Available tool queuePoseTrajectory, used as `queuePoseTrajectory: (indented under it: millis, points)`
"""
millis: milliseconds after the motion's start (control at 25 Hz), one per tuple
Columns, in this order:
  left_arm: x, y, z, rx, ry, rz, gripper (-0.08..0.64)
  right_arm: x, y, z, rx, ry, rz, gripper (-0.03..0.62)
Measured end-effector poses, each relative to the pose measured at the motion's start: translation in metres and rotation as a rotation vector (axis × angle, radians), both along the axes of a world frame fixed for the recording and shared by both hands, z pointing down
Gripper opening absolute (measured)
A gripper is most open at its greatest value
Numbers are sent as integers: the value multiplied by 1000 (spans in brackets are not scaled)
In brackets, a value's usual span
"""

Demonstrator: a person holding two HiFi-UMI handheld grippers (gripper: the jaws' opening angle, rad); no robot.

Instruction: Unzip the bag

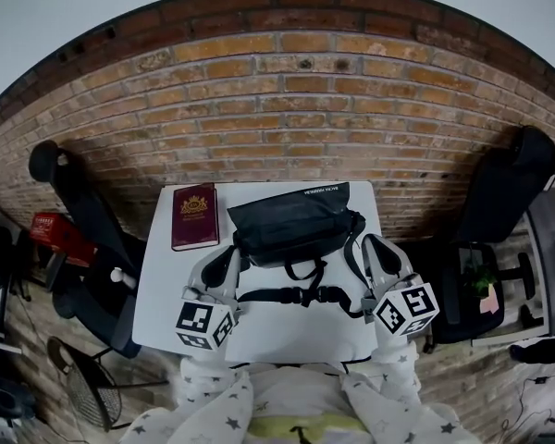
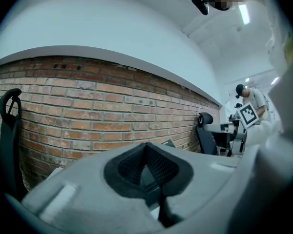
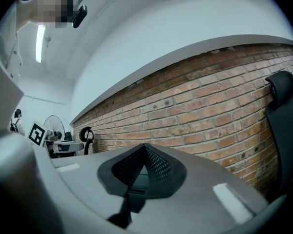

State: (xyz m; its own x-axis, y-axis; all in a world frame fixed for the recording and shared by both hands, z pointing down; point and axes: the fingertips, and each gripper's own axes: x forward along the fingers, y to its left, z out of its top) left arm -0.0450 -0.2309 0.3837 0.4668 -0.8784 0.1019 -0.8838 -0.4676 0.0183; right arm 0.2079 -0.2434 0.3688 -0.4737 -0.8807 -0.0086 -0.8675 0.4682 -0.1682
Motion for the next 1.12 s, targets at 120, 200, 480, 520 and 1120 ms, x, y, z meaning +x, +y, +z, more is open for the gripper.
queuePoseTrajectory:
  millis: [120, 200, 480, 520, 1120]
  points:
    - [-8, -2, -12, 23, -5, -28, -2, 0, 1, -11, 24, 6, 11, 8]
    - [-11, -2, -19, 39, 3, -42, -2, 1, 1, -16, 32, 8, 20, 8]
    - [-19, -2, -31, 60, 16, -74, -2, 8, 3, -22, 38, -13, 56, 8]
    - [-19, -2, -32, 61, 16, -74, -2, 9, 3, -23, 37, -14, 60, 8]
    - [-25, -2, -32, 62, -14, -92, -2, 13, 2, -16, 31, -14, 72, 8]
